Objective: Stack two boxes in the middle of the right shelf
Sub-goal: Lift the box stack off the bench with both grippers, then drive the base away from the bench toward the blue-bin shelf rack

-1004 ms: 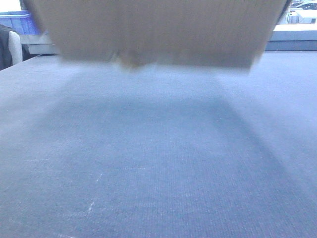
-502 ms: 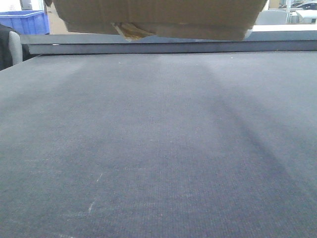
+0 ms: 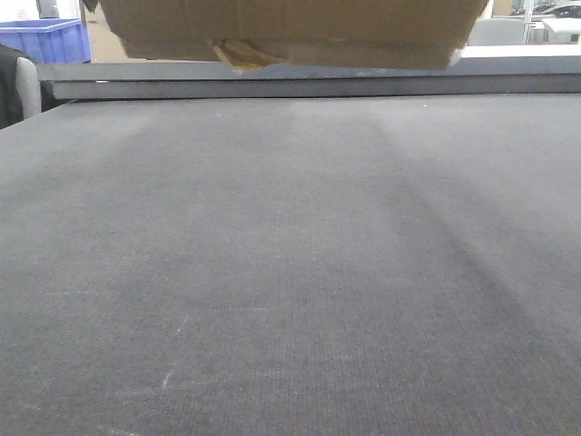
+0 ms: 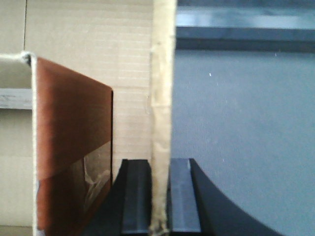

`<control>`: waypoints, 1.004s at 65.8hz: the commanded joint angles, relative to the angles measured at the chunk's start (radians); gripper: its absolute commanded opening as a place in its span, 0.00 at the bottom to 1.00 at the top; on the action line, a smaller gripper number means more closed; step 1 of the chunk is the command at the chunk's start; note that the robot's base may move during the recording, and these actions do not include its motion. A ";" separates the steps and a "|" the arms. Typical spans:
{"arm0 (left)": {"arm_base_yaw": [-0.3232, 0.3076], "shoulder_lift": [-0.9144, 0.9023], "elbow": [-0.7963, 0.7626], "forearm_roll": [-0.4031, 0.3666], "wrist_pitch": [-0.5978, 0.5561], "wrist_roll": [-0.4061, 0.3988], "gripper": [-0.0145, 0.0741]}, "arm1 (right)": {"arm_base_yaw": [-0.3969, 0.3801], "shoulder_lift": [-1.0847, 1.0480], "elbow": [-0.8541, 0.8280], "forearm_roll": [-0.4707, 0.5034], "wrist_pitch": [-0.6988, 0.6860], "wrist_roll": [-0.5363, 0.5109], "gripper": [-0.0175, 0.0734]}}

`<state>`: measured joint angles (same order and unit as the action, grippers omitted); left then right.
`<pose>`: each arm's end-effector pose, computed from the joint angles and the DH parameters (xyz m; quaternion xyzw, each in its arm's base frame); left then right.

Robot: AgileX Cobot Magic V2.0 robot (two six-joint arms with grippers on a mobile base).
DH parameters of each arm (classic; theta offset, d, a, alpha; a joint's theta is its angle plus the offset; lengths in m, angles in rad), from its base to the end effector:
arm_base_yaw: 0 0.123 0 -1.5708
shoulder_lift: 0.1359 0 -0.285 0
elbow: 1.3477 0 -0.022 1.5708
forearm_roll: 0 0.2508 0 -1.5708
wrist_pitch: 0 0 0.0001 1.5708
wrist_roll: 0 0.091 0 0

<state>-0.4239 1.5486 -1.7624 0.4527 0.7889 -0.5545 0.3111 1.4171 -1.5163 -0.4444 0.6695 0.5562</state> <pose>0.3249 -0.1156 0.4650 -0.0012 0.8368 -0.0436 0.5457 0.3091 0.0738 0.4391 0.0255 0.8379 0.0247 0.5447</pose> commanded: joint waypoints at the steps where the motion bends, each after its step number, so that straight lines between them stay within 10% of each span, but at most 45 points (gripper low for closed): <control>1: 0.002 -0.014 -0.016 -0.001 -0.061 -0.009 0.04 | -0.013 -0.005 -0.012 -0.036 -0.066 0.002 0.01; 66: 0.002 -0.014 -0.016 0.003 -0.074 -0.009 0.04 | -0.013 -0.005 -0.012 -0.036 -0.156 0.002 0.01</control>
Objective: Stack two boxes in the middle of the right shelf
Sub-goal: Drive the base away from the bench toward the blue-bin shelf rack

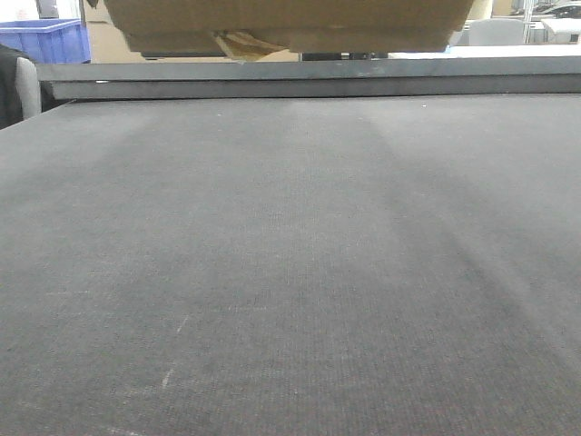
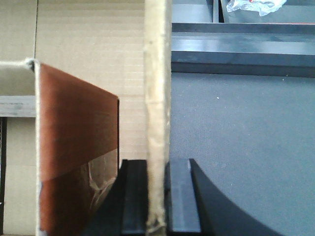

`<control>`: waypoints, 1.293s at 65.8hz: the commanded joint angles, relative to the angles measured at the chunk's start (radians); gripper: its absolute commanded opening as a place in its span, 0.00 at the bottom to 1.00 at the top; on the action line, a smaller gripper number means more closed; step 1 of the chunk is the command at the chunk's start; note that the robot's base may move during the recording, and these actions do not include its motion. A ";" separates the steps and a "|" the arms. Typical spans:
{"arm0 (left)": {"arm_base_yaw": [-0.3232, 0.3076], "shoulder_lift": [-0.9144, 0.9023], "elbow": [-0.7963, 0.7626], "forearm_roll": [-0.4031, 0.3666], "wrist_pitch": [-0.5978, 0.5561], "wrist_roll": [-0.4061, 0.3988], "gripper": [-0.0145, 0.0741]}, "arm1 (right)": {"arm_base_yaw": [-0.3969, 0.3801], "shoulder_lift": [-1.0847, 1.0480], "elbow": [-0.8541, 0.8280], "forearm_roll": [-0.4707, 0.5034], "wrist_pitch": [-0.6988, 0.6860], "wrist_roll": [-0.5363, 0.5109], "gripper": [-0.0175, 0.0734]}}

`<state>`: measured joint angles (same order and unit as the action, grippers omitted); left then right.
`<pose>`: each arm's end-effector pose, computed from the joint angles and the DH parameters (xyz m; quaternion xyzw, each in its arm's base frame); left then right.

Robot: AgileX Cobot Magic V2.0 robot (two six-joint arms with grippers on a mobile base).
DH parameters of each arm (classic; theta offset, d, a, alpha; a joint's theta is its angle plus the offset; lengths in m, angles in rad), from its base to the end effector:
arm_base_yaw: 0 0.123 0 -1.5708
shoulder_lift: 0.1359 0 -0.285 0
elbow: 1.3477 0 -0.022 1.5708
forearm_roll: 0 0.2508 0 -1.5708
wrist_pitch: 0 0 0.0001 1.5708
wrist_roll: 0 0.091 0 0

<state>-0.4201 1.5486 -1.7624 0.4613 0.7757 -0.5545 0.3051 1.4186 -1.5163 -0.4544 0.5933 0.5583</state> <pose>0.3259 -0.1145 0.4662 0.0000 0.8328 -0.0416 0.5520 0.3123 0.0749 0.4445 0.0166 0.8188 0.0351 0.5728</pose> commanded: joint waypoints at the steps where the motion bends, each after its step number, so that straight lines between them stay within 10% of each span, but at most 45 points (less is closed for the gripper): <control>1: -0.001 -0.014 -0.016 -0.006 -0.061 -0.009 0.04 | -0.007 -0.006 -0.012 -0.026 -0.079 0.000 0.01; 85: -0.001 -0.016 -0.016 -0.004 -0.061 -0.009 0.04 | -0.007 -0.006 -0.012 -0.026 -0.081 0.000 0.01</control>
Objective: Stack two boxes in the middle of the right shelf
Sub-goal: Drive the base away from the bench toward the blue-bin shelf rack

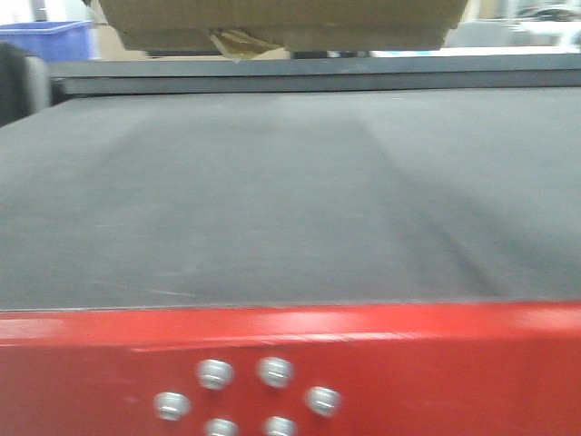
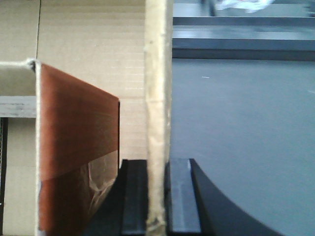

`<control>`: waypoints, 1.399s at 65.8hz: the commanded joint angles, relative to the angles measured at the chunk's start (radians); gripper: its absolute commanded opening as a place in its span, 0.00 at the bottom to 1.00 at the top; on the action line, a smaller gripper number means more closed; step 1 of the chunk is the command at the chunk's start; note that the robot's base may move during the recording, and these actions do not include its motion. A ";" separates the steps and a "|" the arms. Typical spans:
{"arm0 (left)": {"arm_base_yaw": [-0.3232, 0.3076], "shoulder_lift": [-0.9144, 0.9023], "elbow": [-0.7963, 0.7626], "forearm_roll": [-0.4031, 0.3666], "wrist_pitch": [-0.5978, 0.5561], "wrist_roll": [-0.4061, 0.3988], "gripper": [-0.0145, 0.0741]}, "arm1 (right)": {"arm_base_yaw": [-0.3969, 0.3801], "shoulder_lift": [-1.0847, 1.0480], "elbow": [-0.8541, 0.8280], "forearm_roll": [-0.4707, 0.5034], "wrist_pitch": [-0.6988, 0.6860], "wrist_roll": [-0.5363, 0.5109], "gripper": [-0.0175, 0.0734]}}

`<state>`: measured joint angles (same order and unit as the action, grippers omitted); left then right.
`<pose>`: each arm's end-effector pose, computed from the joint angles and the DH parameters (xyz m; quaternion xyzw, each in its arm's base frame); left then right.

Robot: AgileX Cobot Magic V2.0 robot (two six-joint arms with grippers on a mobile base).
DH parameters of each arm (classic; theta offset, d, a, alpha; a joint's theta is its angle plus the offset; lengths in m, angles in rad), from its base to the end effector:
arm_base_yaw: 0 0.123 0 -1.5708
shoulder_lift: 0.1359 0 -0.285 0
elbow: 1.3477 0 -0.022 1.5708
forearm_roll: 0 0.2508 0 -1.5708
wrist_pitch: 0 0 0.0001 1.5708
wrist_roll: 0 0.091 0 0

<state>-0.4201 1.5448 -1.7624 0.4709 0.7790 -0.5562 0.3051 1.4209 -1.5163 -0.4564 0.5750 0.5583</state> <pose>0.3248 -0.1133 0.4675 -0.0003 0.8318 -0.0378 0.5538 0.3135 0.0758 0.4452 0.0135 0.8146 0.0378 0.5786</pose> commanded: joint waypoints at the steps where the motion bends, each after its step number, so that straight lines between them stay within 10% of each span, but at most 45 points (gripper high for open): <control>1: -0.001 -0.012 -0.016 -0.013 -0.064 -0.007 0.04 | -0.007 -0.009 -0.012 -0.024 -0.065 0.000 0.01; 92: -0.001 -0.012 -0.016 -0.013 -0.064 -0.007 0.04 | -0.007 -0.009 -0.012 -0.024 -0.068 0.000 0.01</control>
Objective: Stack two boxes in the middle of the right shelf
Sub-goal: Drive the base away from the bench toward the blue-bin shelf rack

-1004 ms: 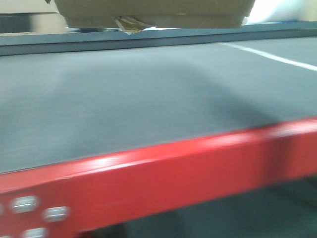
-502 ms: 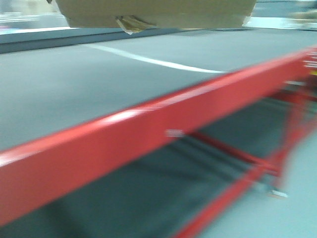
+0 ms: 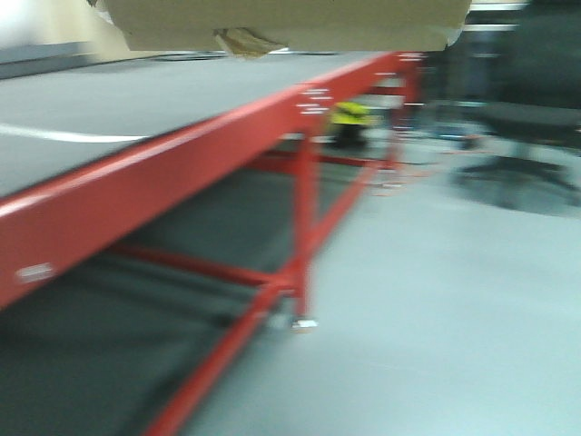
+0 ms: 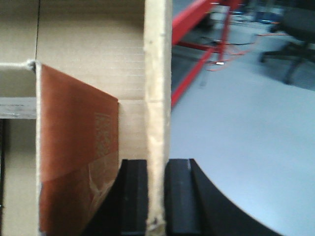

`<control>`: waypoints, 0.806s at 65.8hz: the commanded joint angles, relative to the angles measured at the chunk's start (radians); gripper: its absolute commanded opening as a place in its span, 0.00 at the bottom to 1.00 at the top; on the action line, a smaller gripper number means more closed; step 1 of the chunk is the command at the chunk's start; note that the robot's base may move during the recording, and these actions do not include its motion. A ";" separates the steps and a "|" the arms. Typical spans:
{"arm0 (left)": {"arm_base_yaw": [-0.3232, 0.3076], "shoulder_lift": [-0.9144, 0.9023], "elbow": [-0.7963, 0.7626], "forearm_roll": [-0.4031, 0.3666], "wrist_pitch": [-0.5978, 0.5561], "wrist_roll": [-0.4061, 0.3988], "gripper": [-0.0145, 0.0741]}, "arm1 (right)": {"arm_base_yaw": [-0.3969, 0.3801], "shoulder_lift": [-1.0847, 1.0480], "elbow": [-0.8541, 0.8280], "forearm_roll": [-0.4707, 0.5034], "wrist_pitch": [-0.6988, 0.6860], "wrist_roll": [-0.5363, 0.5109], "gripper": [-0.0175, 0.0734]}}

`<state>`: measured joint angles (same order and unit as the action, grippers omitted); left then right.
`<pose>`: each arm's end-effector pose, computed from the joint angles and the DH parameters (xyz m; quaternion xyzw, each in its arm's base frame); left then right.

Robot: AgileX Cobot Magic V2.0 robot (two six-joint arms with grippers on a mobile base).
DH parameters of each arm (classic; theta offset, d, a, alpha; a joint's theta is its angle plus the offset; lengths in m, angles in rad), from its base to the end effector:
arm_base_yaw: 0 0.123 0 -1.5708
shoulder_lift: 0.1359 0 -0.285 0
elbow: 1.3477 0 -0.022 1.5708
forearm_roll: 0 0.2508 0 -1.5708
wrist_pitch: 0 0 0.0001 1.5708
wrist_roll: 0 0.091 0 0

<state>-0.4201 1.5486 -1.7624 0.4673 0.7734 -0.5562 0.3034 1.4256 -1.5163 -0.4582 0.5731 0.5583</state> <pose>0.3261 -0.1142 0.4665 0.0003 0.8317 -0.0399 0.5538 0.3151 0.0757 0.4439 0.0132 0.8154 0.0363 0.5777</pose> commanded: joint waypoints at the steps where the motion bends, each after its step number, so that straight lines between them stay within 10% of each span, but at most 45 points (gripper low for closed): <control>1: -0.001 -0.016 -0.016 -0.010 -0.059 -0.007 0.04 | -0.005 -0.013 -0.012 -0.022 -0.066 0.000 0.01; 53: -0.001 -0.016 -0.016 -0.010 -0.059 -0.007 0.04 | -0.005 -0.013 -0.012 -0.022 -0.066 0.000 0.01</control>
<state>-0.4201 1.5486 -1.7624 0.4655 0.7734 -0.5562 0.3034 1.4237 -1.5163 -0.4601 0.5731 0.5583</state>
